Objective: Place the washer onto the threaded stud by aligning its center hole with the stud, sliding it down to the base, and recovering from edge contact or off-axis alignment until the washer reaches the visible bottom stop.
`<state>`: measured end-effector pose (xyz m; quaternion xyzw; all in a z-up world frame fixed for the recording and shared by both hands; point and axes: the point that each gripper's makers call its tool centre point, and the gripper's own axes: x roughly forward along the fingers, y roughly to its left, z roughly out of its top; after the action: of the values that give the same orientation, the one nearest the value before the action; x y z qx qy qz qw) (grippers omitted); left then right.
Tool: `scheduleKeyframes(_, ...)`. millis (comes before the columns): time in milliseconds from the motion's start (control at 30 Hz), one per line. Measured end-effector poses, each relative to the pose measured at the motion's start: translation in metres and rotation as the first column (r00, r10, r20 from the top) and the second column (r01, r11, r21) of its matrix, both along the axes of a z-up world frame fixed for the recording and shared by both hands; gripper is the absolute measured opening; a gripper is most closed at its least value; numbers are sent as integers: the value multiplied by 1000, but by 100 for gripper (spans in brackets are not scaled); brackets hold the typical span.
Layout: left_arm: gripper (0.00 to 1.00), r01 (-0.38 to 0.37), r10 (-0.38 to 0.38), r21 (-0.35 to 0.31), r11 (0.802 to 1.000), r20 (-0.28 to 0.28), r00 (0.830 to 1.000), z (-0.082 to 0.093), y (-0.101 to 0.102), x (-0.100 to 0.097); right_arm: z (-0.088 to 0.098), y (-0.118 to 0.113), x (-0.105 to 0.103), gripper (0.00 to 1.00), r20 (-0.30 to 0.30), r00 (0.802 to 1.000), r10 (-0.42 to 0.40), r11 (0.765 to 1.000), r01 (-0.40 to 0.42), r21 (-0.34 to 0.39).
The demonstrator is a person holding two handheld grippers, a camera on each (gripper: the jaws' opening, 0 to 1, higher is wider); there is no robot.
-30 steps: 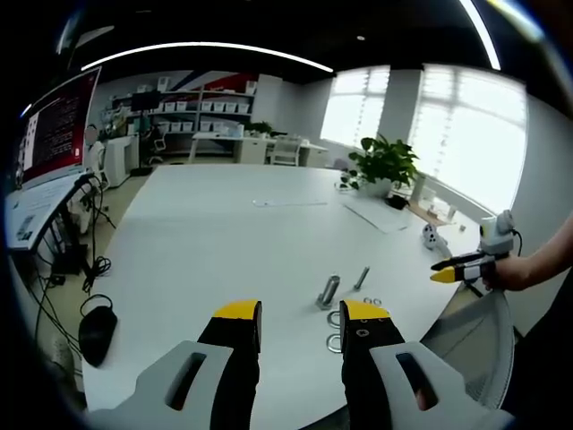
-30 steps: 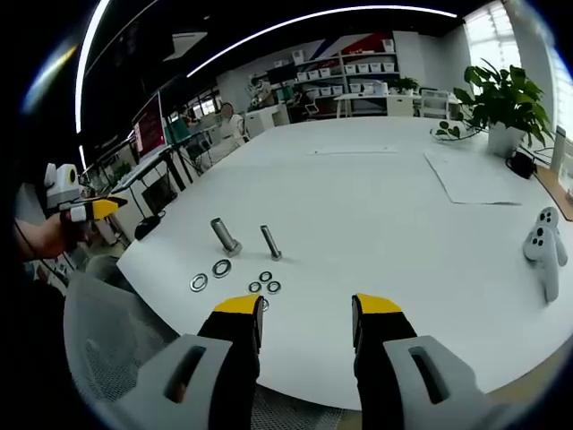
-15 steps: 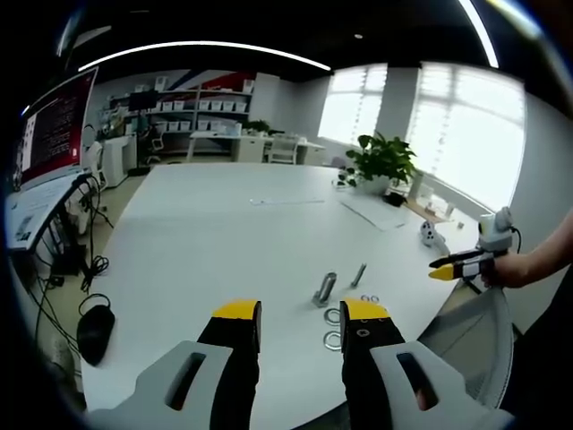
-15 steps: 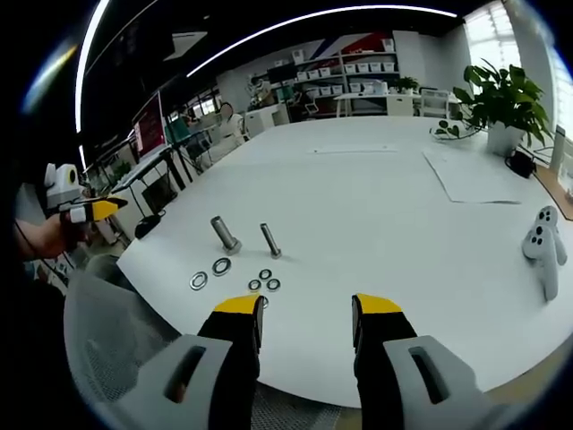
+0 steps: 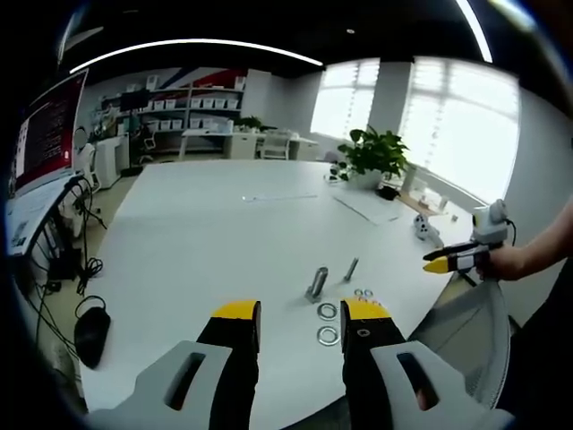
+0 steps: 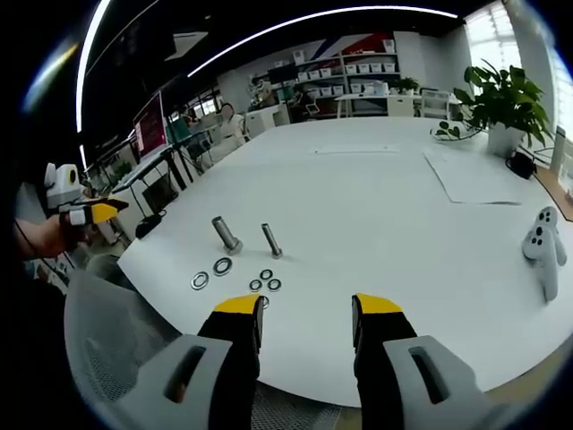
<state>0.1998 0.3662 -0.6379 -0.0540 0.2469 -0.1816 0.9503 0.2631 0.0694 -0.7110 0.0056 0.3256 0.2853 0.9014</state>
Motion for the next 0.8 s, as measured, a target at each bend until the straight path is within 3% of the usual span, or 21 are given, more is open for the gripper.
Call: scheduleKeyframes(800, 34, -6, 6, -7, 1000, -11, 1000, -2, -2, -3, -4, 7, -8, 43, -26, 999, 46, 999, -46, 5)
